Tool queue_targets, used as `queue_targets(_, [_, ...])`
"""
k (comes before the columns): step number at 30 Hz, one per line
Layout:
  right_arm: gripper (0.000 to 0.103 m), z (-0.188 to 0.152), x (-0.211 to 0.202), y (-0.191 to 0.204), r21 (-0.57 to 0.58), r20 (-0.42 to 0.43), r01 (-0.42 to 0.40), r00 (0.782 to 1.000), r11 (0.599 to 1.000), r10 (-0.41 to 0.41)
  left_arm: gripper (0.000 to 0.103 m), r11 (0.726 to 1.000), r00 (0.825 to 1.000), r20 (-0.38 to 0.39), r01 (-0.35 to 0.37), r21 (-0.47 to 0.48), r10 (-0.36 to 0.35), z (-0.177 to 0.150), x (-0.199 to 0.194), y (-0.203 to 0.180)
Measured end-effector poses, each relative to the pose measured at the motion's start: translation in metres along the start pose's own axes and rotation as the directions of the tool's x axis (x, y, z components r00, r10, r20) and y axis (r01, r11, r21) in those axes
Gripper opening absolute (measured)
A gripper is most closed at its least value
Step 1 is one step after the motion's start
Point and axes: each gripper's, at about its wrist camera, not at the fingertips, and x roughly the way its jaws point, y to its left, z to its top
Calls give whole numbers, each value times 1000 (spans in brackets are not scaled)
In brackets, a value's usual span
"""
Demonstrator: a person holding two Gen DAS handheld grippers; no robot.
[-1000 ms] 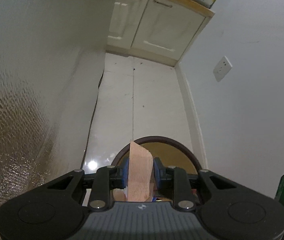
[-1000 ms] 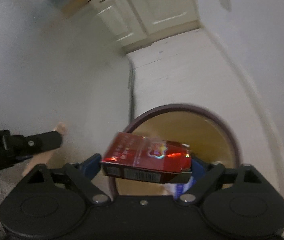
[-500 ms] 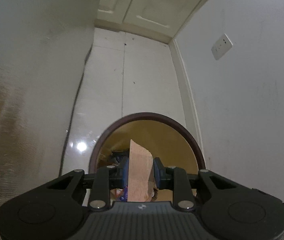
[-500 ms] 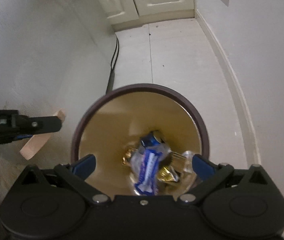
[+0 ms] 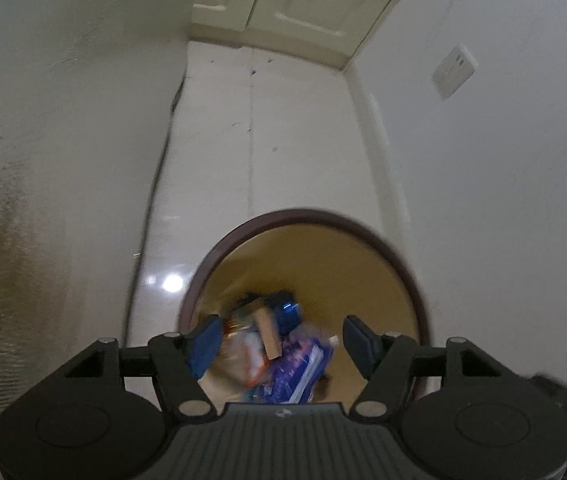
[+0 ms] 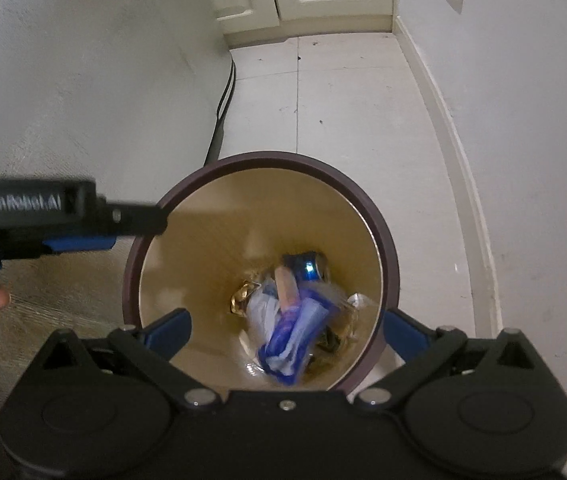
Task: Collect trash
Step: 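Open both tools to drop the red box and cardboard into the bin, then raise both open tools away from the trash bin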
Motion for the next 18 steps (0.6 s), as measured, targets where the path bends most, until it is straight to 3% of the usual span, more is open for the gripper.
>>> queue_targets(7, [103, 2, -4, -2, 12, 16, 10, 1000, 1000, -10, 80, 994, 994, -31, -105, 44, 106, -3, -2, 4])
queue_targets(10, [103, 1, -8, -4, 21, 26, 15, 1000, 1000, -15, 90, 990, 991, -27, -129, 50, 130, -6, -6, 3])
queue_targets(12, [103, 1, -11, -6, 29, 32, 18, 999, 999, -19, 102, 988, 989, -28, -140, 57, 142, -7, -9, 2])
queue_targets(18, [103, 4, -24, -10, 57, 49, 59, 997, 997, -62, 103, 981, 983, -18, -182, 73, 184, -7, -25, -3])
